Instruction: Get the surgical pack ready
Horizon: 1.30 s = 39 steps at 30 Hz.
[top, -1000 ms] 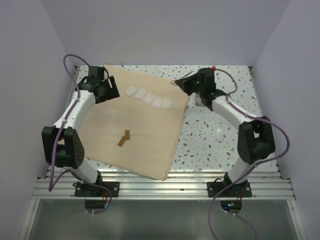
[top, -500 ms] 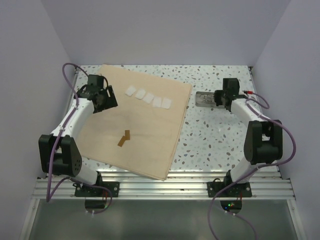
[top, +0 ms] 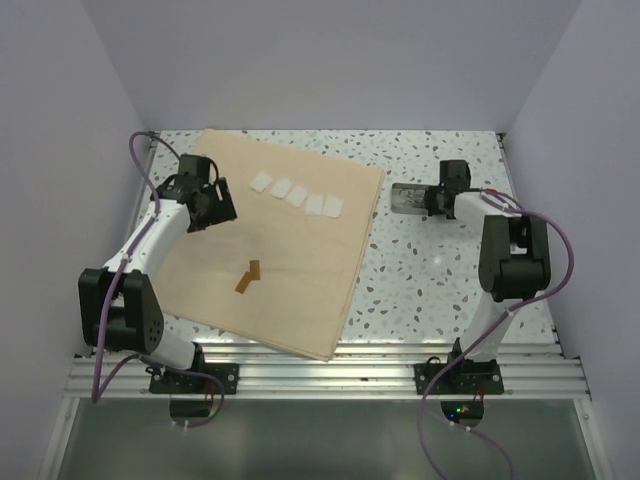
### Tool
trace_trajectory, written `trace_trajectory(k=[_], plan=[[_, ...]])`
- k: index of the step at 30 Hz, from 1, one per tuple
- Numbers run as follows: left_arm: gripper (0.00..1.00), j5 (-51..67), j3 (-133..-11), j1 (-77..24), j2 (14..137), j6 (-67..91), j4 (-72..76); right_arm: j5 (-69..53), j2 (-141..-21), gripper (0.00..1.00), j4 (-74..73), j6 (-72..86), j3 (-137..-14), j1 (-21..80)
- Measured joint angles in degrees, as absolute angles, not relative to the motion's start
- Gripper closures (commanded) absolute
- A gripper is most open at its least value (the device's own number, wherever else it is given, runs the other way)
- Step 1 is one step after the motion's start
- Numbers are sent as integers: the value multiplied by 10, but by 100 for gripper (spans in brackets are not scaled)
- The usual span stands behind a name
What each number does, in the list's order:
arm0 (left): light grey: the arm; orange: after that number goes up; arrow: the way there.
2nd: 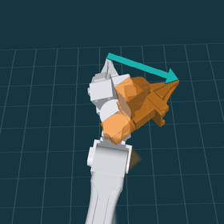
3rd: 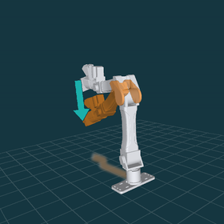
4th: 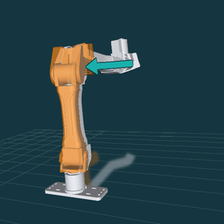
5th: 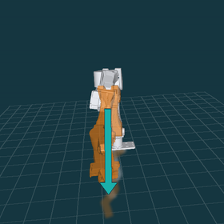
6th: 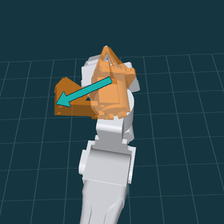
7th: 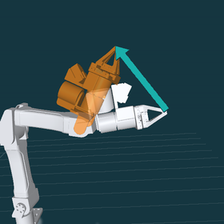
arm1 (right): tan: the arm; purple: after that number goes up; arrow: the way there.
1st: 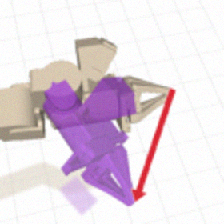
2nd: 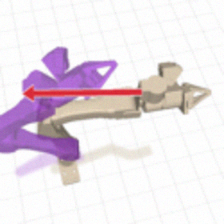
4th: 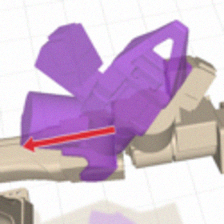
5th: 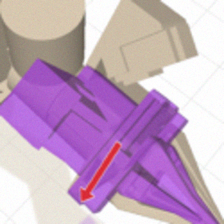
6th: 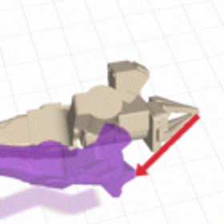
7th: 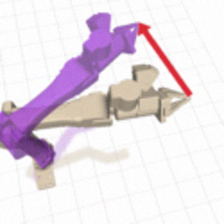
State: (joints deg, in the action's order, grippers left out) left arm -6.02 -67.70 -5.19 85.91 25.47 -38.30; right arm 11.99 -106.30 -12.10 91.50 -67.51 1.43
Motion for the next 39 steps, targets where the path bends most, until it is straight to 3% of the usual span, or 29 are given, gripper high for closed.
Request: trace_trajectory(k=[9, 14, 18, 27, 35, 39], plan=[[23, -53, -680, -75, 890, 253, -384, 106, -1111, 98, -84, 930, -708, 15], [21, -51, -701, -85, 920, 253, -385, 93, -1124, 66, -72, 930, -718, 18], [21, -52, -718, -100, 937, 248, -389, 85, -1123, 54, -73, 923, -718, 29], [24, -53, -692, -138, 934, 245, -407, 30, -1002, 49, -189, 810, -702, 56], [40, -51, -597, -173, 896, 263, -436, -93, -967, 48, -348, 527, -833, 123], [49, -52, -563, -193, 880, 274, -444, -136, -938, 48, -371, 428, -789, 203]])
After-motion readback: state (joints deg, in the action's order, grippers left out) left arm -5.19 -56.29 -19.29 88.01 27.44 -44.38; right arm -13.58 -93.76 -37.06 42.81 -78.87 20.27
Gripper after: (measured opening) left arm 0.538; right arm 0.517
